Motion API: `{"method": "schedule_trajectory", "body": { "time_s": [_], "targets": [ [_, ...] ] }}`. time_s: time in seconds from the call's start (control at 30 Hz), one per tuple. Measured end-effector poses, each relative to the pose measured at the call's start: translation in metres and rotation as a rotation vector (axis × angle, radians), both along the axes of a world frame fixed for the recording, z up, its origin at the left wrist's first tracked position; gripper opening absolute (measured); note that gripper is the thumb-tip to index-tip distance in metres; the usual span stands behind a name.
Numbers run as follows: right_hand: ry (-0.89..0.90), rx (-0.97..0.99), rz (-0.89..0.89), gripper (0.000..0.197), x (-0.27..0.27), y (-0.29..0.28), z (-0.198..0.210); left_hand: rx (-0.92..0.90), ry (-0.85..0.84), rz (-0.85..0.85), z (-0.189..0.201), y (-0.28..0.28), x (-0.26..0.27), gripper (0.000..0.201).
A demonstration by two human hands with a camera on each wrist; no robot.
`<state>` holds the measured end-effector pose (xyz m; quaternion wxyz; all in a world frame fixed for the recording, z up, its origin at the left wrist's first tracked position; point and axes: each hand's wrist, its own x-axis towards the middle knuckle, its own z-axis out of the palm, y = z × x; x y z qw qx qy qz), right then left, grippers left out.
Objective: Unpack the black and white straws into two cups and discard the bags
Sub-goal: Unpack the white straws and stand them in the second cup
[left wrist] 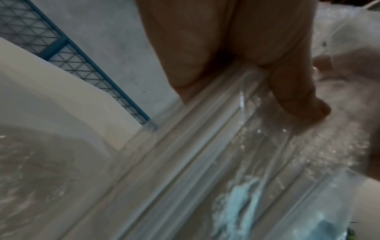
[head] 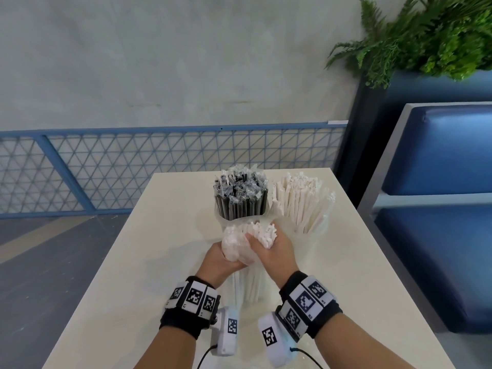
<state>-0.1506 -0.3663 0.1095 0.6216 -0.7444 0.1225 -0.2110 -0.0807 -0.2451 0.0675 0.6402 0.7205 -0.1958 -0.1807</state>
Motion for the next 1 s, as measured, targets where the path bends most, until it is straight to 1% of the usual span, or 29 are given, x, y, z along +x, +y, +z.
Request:
{"method": "schedule_trajectory", "body": {
  "time_s": [0.13, 0.23, 0.3, 0.37, 0.4, 0.43, 0.5, 0.53, 0.6, 0.67, 0.7, 0.77, 0.87, 0.9, 1.0],
  "targets": [
    [-0.100, 0.150, -0.003, 0.044, 0.007, -0.013, 0.029, 0.051, 0.003, 0.009, -0.001, 0.001, 0.004, 0.026],
    [-0.098, 0.280, -0.091, 0.083, 0.020, -0.029, 0.042, 0.088, -0.011, -0.053, 0.000, 0.001, 0.005, 0.028],
    [-0.095, 0.318, -0.122, 0.090, 0.025, -0.033, 0.046, 0.113, -0.041, -0.083, -0.001, 0.000, 0.004, 0.030],
    [-0.089, 0.337, -0.124, 0.099, 0.024, -0.033, 0.044, 0.116, -0.071, -0.051, -0.002, -0.003, 0.002, 0.034],
    [-0.091, 0.332, -0.101, 0.098, 0.022, -0.032, 0.042, 0.103, -0.072, -0.027, -0.004, -0.005, 0.002, 0.037],
    [-0.089, 0.308, -0.063, 0.092, 0.018, -0.030, 0.041, 0.087, -0.066, -0.004, -0.005, -0.007, 0.001, 0.040],
    [-0.045, 0.235, 0.002, 0.069, 0.012, -0.028, 0.032, 0.061, -0.050, 0.020, -0.004, -0.009, -0.001, 0.042],
    [-0.033, 0.196, 0.029, 0.061, 0.008, -0.026, 0.028, 0.049, -0.036, 0.022, -0.004, -0.010, -0.001, 0.042],
    [-0.038, 0.086, 0.049, 0.066, 0.002, -0.020, 0.015, 0.024, -0.006, 0.019, -0.003, -0.011, -0.002, 0.040],
    [-0.054, 0.036, 0.041, 0.069, 0.000, -0.016, 0.009, 0.014, 0.012, -0.010, -0.001, -0.012, -0.004, 0.040],
    [-0.061, 0.036, 0.028, 0.065, 0.001, -0.016, 0.009, 0.016, 0.010, -0.028, -0.001, -0.013, -0.005, 0.042],
    [-0.082, 0.084, 0.012, 0.051, 0.003, -0.017, 0.016, 0.027, 0.000, -0.048, -0.002, -0.013, -0.006, 0.043],
    [-0.131, 0.180, 0.013, 0.034, 0.003, -0.019, 0.033, 0.040, 0.026, -0.015, -0.005, -0.010, -0.002, 0.051],
    [-0.149, 0.207, 0.002, 0.030, 0.004, -0.022, 0.039, 0.051, 0.025, -0.003, -0.005, -0.009, 0.000, 0.049],
    [-0.212, 0.264, -0.069, 0.027, 0.004, -0.035, 0.062, 0.111, -0.008, 0.022, -0.006, -0.005, 0.002, 0.030]
  ]
}}
